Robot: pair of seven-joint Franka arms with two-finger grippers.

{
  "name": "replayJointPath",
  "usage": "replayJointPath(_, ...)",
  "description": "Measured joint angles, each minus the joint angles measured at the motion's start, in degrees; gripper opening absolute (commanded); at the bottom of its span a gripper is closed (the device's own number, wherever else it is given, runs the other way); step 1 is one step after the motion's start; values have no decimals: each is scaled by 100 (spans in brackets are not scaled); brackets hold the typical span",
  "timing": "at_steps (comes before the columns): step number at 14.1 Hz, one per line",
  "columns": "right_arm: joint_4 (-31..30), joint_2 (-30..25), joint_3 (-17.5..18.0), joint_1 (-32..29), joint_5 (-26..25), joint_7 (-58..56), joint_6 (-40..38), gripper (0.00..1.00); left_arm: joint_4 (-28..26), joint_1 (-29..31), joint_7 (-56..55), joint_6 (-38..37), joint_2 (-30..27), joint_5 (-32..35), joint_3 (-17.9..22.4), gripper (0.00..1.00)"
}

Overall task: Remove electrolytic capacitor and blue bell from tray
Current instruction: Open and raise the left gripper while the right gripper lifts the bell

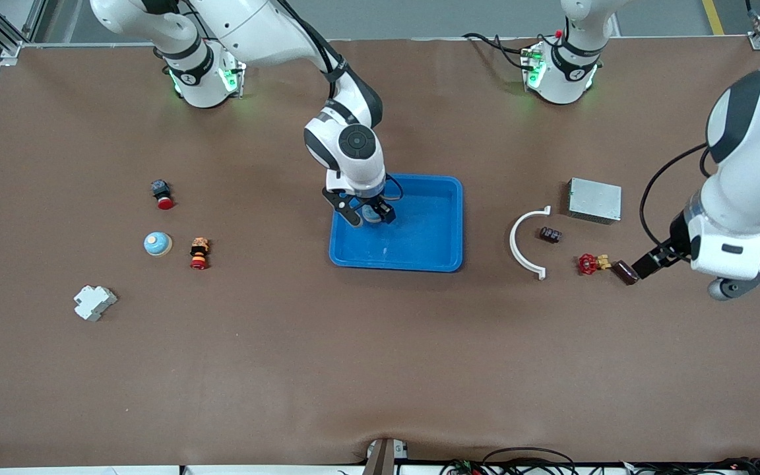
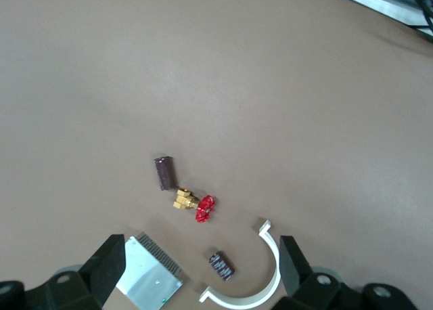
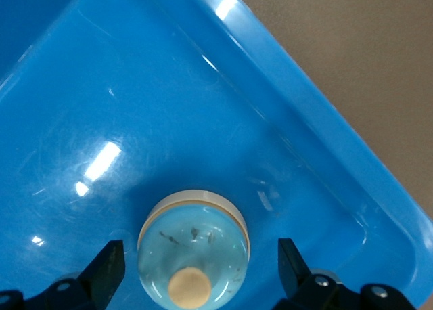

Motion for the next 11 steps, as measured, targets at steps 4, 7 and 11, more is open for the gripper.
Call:
replayJointPath(4,13,0,-10,0,-100,0,5,100,5,39,788,-188,-390,-359,22,100)
replayJointPath(7,13,0,-12,0,-126,0,6,100,72,162,1283,-414,-555,-437,25,100)
replayJointPath(11,22,0,-17,0,-226,0,16,79,226,173,1672,-681,-687,-637,28,100)
